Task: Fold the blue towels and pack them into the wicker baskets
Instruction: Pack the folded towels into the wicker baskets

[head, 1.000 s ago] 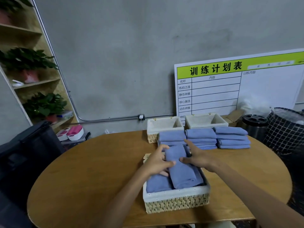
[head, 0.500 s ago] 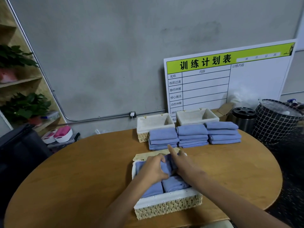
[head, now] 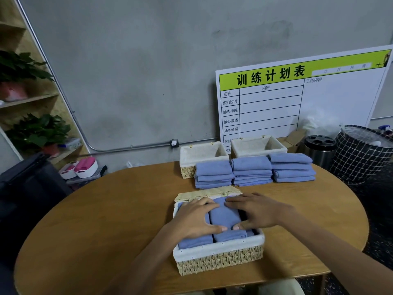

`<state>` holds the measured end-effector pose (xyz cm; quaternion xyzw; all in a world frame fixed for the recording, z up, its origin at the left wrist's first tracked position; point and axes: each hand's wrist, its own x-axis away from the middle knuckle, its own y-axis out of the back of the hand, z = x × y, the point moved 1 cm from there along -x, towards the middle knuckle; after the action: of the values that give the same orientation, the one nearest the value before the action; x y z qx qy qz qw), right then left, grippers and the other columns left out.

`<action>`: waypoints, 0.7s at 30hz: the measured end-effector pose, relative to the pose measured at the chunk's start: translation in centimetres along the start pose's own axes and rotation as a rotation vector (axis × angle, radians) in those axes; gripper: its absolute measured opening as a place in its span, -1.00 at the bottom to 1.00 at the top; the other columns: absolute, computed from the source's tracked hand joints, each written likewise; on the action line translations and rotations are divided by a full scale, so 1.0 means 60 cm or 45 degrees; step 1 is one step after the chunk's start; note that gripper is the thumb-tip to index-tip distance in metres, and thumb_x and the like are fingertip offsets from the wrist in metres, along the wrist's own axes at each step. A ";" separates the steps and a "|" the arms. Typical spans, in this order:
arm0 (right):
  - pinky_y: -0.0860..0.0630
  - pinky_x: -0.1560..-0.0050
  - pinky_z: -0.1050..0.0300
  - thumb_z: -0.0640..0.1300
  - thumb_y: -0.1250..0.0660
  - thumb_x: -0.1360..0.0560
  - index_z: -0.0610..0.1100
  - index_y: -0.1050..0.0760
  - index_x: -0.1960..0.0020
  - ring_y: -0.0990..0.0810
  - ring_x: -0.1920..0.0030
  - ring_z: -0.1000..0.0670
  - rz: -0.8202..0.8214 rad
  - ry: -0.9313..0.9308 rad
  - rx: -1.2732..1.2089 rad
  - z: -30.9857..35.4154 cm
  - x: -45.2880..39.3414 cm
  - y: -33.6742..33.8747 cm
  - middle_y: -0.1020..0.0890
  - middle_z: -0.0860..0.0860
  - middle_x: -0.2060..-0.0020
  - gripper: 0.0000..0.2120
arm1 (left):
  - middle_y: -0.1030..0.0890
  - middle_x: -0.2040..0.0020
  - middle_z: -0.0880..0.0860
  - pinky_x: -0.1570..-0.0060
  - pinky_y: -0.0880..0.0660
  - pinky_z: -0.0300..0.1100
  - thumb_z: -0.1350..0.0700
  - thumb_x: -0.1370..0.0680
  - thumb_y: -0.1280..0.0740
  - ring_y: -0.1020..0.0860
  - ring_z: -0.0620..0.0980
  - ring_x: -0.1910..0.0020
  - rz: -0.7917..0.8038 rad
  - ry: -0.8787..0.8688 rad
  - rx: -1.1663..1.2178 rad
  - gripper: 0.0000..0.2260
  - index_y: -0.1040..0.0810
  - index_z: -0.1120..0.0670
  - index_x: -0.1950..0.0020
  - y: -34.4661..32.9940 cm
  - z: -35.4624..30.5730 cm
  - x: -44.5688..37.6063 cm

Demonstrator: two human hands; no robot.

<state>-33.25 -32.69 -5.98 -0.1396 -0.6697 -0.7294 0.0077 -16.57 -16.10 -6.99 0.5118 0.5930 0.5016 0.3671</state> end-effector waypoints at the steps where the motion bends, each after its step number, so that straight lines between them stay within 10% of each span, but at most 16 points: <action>1: -0.02 -0.55 -0.12 0.63 0.06 -0.29 0.08 -0.02 -0.62 -0.06 -0.57 0.01 0.040 -0.007 -0.047 -0.002 0.002 0.004 -0.06 0.14 -0.60 0.04 | -0.22 -0.53 -0.22 -0.40 -0.22 -0.08 -0.47 -0.46 -0.26 -0.23 -0.10 -0.47 0.037 0.004 0.032 -0.23 -0.22 -0.17 -0.59 0.005 0.003 0.000; 21: -0.07 -0.54 0.08 0.32 -0.44 -0.39 -0.07 -0.09 -0.61 -0.08 -0.57 0.03 -0.111 0.075 -0.271 -0.006 -0.015 -0.024 -0.13 0.04 -0.59 -0.02 | -0.19 -0.45 -0.27 -0.35 -0.25 0.07 -0.51 -0.33 -0.36 -0.21 -0.11 -0.40 0.008 -0.003 -0.035 -0.11 -0.22 -0.19 -0.56 -0.016 0.010 -0.013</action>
<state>-32.75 -33.03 -7.57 -0.0887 -0.5932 -0.7999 -0.0192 -16.07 -16.73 -8.10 0.5090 0.5842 0.5102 0.3732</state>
